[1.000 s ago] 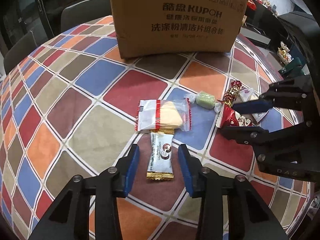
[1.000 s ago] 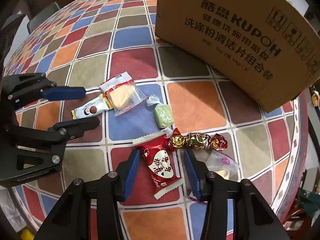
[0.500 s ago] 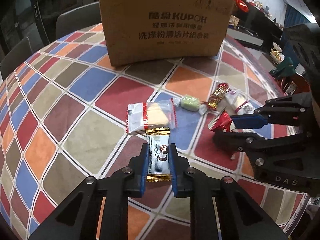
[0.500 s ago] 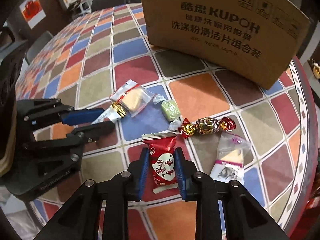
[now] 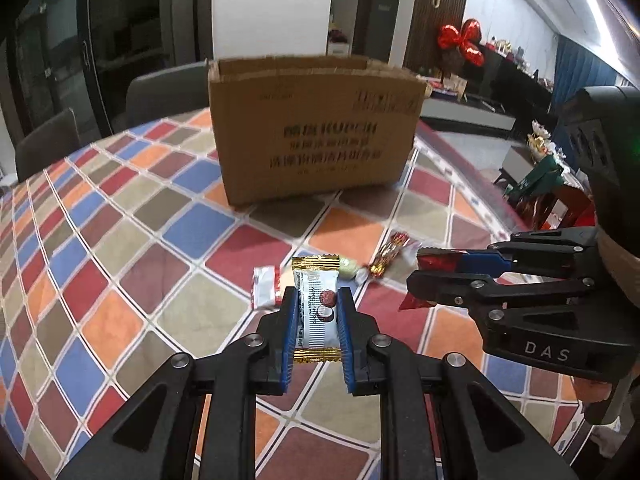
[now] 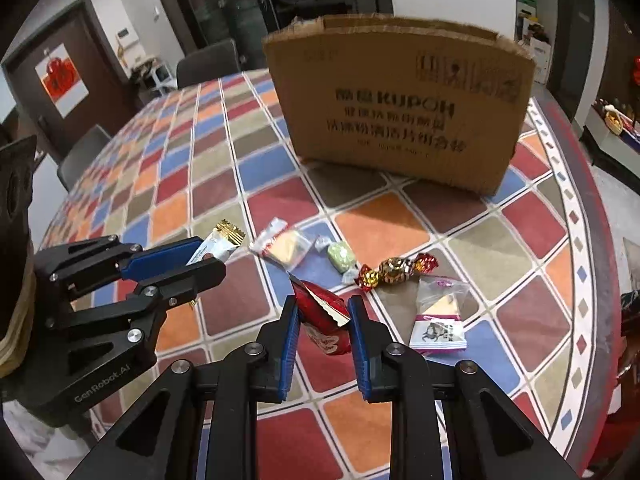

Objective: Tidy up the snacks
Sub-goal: 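Grasp the red packet with the right gripper while the left grasps the white bar, then carry the red packet and white bar into the box and open both grippers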

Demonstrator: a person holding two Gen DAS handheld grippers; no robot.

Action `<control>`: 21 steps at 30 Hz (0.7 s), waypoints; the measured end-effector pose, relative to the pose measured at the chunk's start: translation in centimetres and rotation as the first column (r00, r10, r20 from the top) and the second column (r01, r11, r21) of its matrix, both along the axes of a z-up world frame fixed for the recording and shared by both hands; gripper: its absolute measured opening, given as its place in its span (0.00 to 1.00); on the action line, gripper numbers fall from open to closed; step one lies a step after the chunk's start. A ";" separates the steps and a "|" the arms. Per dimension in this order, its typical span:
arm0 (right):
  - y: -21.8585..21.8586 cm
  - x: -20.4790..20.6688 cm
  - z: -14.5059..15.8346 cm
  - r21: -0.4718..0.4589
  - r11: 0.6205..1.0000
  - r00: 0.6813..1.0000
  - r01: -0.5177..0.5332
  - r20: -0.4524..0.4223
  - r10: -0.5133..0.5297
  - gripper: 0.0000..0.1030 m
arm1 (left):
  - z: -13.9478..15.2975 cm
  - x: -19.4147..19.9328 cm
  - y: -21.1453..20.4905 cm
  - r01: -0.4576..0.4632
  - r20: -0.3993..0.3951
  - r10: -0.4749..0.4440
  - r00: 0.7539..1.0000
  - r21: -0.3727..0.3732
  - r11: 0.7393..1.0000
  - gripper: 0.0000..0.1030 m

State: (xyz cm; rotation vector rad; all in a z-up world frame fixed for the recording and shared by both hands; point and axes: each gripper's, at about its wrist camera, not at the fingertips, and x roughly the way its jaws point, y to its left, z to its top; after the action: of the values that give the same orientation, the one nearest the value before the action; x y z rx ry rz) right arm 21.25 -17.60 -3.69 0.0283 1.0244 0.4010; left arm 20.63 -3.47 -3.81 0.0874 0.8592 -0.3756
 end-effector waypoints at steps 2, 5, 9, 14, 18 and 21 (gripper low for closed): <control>-0.3 -0.4 0.9 0.014 1.000 1.000 0.012 0.021 -0.012 0.24 | 1.0 -0.3 -0.1 0.002 0.024 -0.002 1.000 -0.008 1.000 0.19; -0.7 -0.8 2.2 0.026 0.999 0.998 0.029 0.057 -0.031 0.24 | 2.4 -0.7 -0.3 0.008 0.060 -0.007 0.998 -0.019 1.000 0.19; -1.1 -1.2 4.0 0.042 0.998 0.994 0.044 0.101 -0.048 0.24 | 4.1 -1.1 -0.4 0.022 0.106 -0.019 0.994 -0.029 0.999 0.19; -1.6 -1.5 6.0 0.070 0.996 0.987 0.057 0.145 -0.067 0.24 | 6.2 -1.0 -0.7 0.033 0.163 -0.027 0.986 -0.035 0.999 0.19; -2.2 -1.1 7.5 0.101 0.992 0.980 0.075 0.177 -0.092 0.24 | 7.8 -0.4 -1.0 0.036 0.199 -0.027 0.980 -0.039 0.999 0.19; -2.6 -0.5 8.4 0.112 0.990 0.974 0.090 0.199 -0.112 0.24 | 9.0 0.3 -1.1 0.032 0.228 -0.022 0.973 -0.042 0.999 0.19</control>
State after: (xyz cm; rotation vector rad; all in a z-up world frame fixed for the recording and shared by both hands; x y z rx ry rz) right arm 20.75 -20.22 4.76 0.1284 0.7949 0.3553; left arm 20.89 -4.60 5.22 0.0981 0.6233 -0.4023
